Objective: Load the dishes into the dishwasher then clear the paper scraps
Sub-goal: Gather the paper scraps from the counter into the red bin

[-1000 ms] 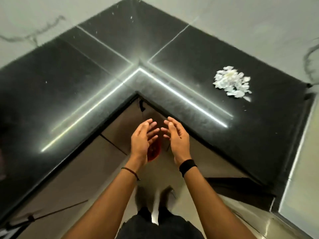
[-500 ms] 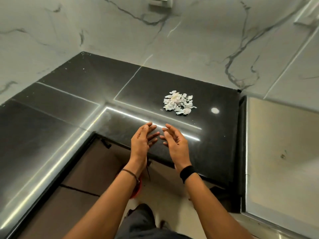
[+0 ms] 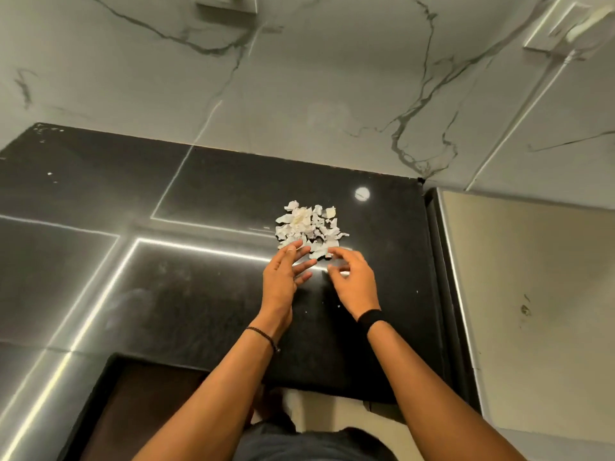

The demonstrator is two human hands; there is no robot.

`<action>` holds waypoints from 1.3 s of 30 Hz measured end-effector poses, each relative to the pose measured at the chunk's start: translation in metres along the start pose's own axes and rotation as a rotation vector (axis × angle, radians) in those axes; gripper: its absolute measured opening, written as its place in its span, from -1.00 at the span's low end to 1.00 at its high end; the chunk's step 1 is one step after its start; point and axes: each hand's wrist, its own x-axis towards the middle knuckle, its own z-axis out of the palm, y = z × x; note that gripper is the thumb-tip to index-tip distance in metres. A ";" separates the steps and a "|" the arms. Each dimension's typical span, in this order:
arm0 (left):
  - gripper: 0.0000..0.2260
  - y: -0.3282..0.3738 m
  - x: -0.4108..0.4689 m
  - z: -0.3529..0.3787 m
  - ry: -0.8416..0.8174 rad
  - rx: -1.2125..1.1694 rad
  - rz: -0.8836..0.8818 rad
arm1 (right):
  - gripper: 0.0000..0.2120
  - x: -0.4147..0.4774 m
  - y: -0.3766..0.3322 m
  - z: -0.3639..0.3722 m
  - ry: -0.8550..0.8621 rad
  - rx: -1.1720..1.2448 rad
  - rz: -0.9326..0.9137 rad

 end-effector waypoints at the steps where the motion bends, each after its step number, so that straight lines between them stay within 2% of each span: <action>1: -0.74 0.002 0.008 -0.001 -0.017 0.006 -0.008 | -0.63 0.010 0.004 0.003 -0.007 -0.098 -0.028; 3: -0.74 0.003 0.025 -0.003 -0.036 0.019 -0.026 | -0.57 0.024 0.013 0.012 -0.043 -0.299 -0.074; 5: -0.73 0.005 0.037 -0.004 -0.043 0.022 -0.032 | -0.61 0.031 0.020 0.017 -0.044 -0.447 -0.132; 10: -0.73 0.005 0.058 -0.004 -0.052 0.043 0.016 | -0.83 0.024 0.026 0.016 0.057 -0.510 -0.183; 14: -0.76 -0.001 0.067 0.000 -0.048 0.020 0.014 | -0.86 0.010 0.017 0.007 0.170 -0.237 -0.155; 19: -0.69 -0.002 0.061 0.014 -0.118 -0.128 -0.078 | -0.88 0.002 -0.025 0.003 0.176 0.019 -0.146; 24: -0.65 0.001 0.061 0.023 -0.146 -0.348 -0.203 | -0.78 0.007 -0.049 0.009 -0.015 0.290 -0.071; 26: -0.67 0.002 0.064 0.020 -0.094 -0.433 -0.250 | -0.81 0.012 -0.045 0.010 0.043 0.395 -0.026; 27: -0.70 0.002 0.066 0.017 -0.063 -0.487 -0.275 | -0.84 0.014 -0.041 0.008 0.114 0.383 -0.008; 29: -0.73 0.002 0.070 0.009 -0.021 -0.546 -0.293 | -0.84 0.018 -0.022 0.000 0.200 0.181 -0.013; 30: -0.72 0.002 0.072 0.005 -0.011 -0.538 -0.291 | -0.82 0.018 -0.010 -0.003 0.159 0.023 -0.031; 32: -0.69 0.002 0.073 -0.001 -0.009 -0.508 -0.280 | -0.74 0.014 0.009 -0.005 -0.047 -0.293 -0.076; 34: -0.67 0.002 0.073 -0.004 -0.017 -0.492 -0.276 | -0.76 0.008 0.022 -0.001 -0.116 -0.438 -0.154; 36: -0.65 0.000 0.072 -0.004 -0.012 -0.468 -0.271 | -0.82 0.004 0.021 0.004 -0.056 -0.416 -0.185; 39: -0.65 -0.003 0.070 -0.002 -0.035 -0.398 -0.271 | -0.84 0.007 0.000 0.012 0.040 -0.159 -0.002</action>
